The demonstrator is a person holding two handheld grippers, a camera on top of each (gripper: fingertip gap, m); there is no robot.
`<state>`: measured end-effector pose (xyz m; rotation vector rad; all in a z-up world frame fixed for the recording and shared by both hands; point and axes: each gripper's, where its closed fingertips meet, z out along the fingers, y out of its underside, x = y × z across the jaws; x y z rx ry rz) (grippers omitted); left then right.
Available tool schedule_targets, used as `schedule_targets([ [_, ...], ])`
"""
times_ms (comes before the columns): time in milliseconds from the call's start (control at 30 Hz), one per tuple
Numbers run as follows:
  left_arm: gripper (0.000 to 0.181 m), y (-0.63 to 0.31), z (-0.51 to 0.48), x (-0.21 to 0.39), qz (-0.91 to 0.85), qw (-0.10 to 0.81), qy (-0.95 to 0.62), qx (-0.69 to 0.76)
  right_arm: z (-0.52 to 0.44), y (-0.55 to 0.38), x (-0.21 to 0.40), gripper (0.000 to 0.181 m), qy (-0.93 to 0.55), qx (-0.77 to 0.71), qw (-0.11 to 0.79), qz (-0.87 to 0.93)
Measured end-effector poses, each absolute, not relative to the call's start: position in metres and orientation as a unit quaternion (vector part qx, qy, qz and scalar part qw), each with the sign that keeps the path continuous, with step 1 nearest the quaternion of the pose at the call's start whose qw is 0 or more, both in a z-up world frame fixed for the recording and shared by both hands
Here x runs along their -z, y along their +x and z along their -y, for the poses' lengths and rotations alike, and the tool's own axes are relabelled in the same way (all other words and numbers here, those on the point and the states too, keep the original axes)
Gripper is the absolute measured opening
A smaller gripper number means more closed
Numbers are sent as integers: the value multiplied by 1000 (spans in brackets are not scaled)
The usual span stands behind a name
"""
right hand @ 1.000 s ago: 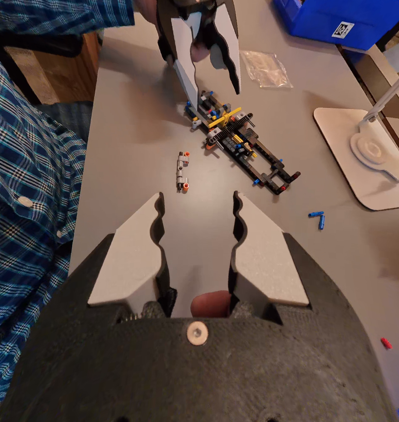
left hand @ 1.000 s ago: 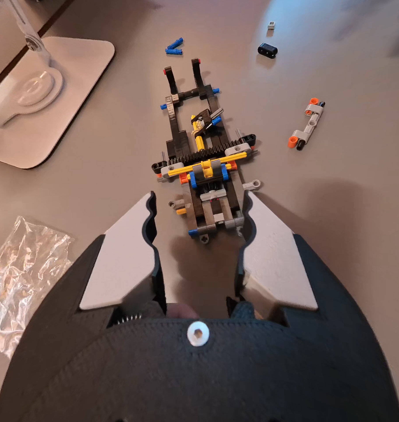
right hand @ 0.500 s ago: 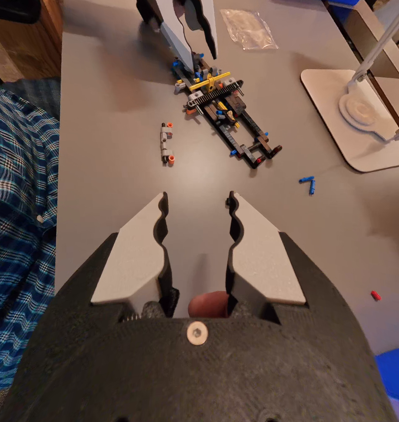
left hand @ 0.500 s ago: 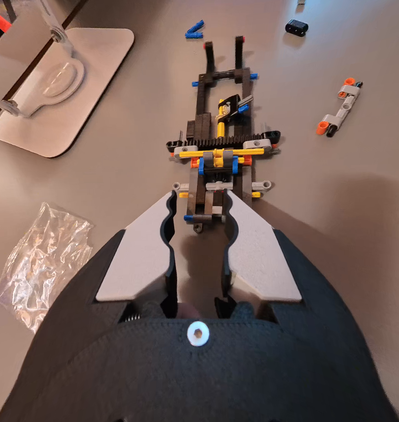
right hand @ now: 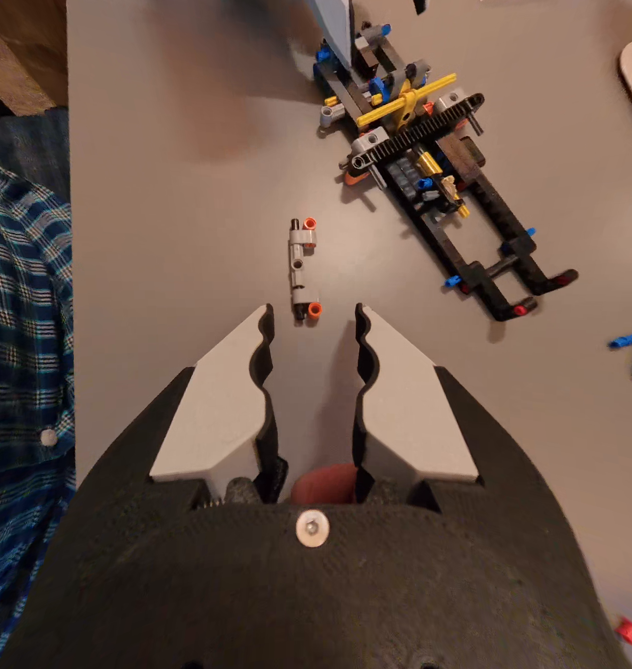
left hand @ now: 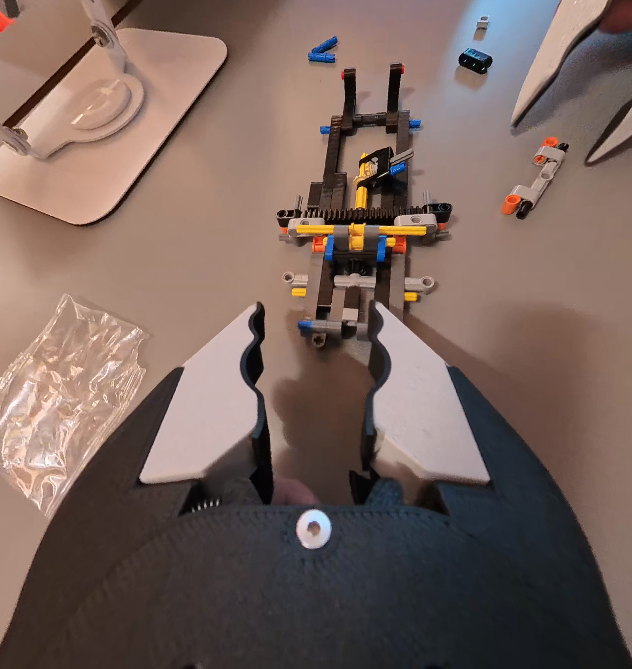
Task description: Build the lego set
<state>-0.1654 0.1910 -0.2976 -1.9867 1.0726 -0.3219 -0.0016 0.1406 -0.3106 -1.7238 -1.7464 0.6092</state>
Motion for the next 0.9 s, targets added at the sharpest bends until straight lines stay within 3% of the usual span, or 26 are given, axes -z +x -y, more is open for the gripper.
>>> schedule_targets([
  [33, 56, -167, -190, 298, -426, 416, -793, 131, -138, -5, 311, 41, -651, -239, 297, 657],
  [267, 56, -168, -188, 295, -416, 420, -792, 154, -140, -12, 314, 13, -663, -250, 297, 640],
  [900, 55, -117, -180, 267, -423, 476, -755, 158, -140, -15, 301, 12, -665, -251, 332, 620],
])
